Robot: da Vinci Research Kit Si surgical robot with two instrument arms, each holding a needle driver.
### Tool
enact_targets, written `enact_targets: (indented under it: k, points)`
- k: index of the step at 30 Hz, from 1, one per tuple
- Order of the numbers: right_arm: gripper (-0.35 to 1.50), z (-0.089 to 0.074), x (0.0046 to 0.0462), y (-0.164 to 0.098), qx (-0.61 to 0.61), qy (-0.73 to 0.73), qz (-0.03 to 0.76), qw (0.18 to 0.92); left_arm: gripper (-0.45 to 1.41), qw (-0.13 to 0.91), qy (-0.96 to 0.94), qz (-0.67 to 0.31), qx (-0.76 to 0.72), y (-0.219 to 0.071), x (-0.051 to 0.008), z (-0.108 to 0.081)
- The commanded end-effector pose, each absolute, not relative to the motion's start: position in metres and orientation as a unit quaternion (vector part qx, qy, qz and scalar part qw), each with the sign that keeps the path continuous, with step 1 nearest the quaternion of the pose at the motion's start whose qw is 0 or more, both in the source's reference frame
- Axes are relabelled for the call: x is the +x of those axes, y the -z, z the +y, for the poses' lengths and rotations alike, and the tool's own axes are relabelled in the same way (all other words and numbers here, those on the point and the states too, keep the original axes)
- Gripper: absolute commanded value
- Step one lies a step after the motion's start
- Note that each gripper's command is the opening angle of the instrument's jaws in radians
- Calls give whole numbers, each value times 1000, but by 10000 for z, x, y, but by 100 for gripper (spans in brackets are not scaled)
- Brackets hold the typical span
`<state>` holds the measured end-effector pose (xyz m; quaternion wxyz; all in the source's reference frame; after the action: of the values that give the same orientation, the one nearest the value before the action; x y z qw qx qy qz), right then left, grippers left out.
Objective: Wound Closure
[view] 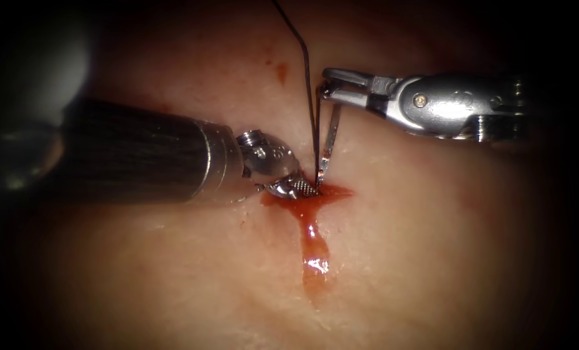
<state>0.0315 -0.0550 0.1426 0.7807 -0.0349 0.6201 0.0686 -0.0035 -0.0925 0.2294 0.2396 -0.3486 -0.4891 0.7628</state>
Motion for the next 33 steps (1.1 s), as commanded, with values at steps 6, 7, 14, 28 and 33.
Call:
enact_targets:
  k: [6,7,14,28,33]
  points:
    - [-35,-566,329,-1431,-18,-60,624,779,86,241,-763,-487,-350,-2298,-36,-930]
    - [-35,-569,329,-1430,-11,-61,625,778,86,240,-763,-488,-350,-2297,-35,-929]
    - [-35,-580,333,-1428,16,-46,630,775,86,242,-764,-485,-351,-2296,-32,-930]
    - [-35,-582,345,-1442,125,-64,633,761,84,242,-765,-483,-352,-2295,-27,-932]
    - [-35,-581,353,-1446,174,-44,636,750,84,237,-767,-478,-356,-2291,-25,-934]
